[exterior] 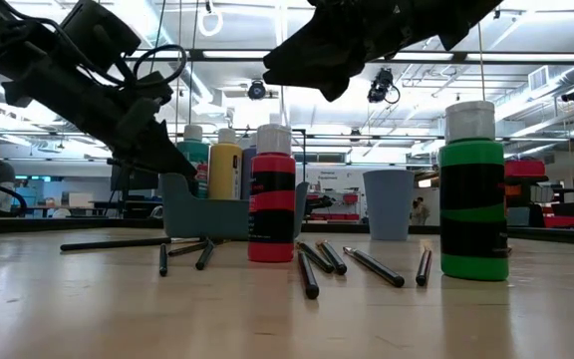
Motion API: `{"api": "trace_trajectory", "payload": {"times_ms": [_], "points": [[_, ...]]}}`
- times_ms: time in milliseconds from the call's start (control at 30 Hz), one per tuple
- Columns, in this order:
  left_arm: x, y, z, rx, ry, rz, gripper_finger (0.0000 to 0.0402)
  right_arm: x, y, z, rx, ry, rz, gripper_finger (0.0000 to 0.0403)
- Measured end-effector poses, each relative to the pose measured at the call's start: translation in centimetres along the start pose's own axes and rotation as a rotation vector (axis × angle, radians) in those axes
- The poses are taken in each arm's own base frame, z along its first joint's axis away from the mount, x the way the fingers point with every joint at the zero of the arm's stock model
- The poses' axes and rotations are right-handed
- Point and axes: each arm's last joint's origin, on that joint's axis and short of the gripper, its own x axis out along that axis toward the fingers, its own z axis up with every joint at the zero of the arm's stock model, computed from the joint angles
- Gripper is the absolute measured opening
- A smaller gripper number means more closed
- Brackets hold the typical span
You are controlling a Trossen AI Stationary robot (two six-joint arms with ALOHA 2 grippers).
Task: Pick & Place Paint Supplies
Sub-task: Put the black paint bottle into the blue bin, then put the red paint bottle into the blue bin
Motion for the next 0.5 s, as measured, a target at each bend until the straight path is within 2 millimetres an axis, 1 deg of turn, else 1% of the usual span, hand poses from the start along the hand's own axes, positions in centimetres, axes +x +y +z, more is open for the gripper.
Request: {"api": "trace_trajectory", "payload": {"times_ms": [133, 267, 433, 500], "points": [[-0.2, 0.0, 0.3, 0.011, -0.017, -0.011, 0.0187, 0.0, 0.0, 0.0, 0.0, 0.0, 0.0, 0.0171], [-1.1, -0.3, 1.0, 0.033, -0.067, -0.045, 0.0197, 0.0, 0.0, 0.0, 0.0, 0.0, 0.0, 0.0171], [-2.9, -0.9, 2.2, 0.04, -0.149, -0.181, 0.0197, 0.0, 0.0, 0.0, 0.0, 0.0, 0.006, 0.0171], [-3.7, -1.2, 2.5, 0.034, -0.176, -0.248, 0.0194, 0.1, 0.2, -0.1, -0.001, 0.0, 0.042, 0.0171]]}}
